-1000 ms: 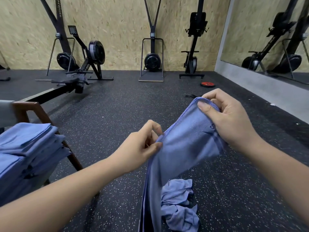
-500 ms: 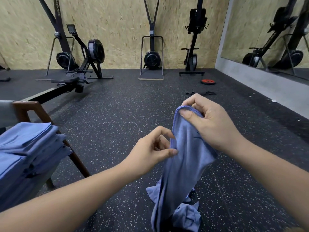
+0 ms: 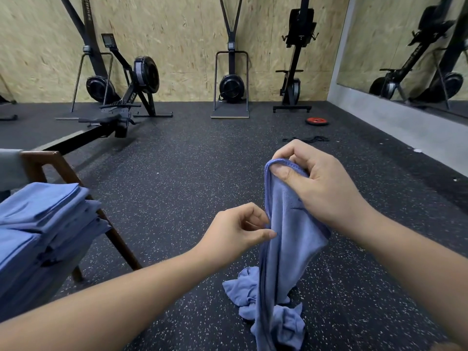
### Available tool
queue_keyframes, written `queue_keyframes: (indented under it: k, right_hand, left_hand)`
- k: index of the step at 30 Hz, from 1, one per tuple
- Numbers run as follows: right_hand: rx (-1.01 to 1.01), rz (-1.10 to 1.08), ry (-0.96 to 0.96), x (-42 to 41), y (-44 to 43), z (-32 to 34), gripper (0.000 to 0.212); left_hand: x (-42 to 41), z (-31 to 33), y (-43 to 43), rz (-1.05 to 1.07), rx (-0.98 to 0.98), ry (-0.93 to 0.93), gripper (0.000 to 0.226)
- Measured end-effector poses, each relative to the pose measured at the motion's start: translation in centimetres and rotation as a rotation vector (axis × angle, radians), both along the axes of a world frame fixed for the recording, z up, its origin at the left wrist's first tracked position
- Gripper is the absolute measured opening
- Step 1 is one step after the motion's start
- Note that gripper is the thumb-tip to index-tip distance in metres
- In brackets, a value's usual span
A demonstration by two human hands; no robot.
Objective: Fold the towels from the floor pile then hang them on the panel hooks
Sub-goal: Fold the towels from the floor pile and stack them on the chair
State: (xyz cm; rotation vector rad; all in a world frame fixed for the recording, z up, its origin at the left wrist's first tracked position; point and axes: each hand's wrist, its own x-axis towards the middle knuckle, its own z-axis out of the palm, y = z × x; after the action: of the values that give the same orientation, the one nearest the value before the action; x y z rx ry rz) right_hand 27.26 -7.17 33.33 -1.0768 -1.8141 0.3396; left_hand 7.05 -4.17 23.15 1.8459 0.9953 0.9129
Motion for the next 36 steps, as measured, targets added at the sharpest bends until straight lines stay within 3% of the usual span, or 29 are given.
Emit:
queue_keyframes:
  k: [11,15,17,19,25,30,33,36]
  right_hand:
    - [-0.017,-0.009,0.001,0.4,-0.1,0.0,0.007]
    - [-0.018,-0.013,0.002,0.6,-0.1,0.1,0.008]
    - [-0.027,-0.004,0.006,0.6,-0.1,0.1,0.008]
    - [-0.042,0.011,0.006,0.7,-0.2,0.1,0.007]
    - [-0.035,-0.006,0.066,1.2,-0.1,0.5,0.008]
    - [-0.042,-0.006,0.089,1.4,-0.2,0.3,0.009]
    - [-0.05,0.015,0.045,0.8,-0.4,0.0,0.009]
    - [-0.047,0.006,0.006,0.8,-0.5,-0.1,0.008]
  left_hand:
    - [0.3,0.8,-0.4,-0.103,0.047,-0.069,0.01]
    - [-0.1,0.9,-0.2,-0.101,0.28,0.111,0.029]
    - [-0.4,0.7,0.2,-0.148,0.465,0.23,0.033]
    - [-0.5,0.4,0.3,-0.163,0.523,0.277,0.032]
    - [-0.5,0.1,-0.1,0.01,0.275,0.06,0.027]
    - [0.0,0.4,-0.5,-0.013,0.171,-0.036,0.023]
    - [0.2,-0.1,-0.4,-0.088,0.176,0.065,0.039]
    - [0.1,-0.7,0.3,-0.09,0.236,0.198,0.038]
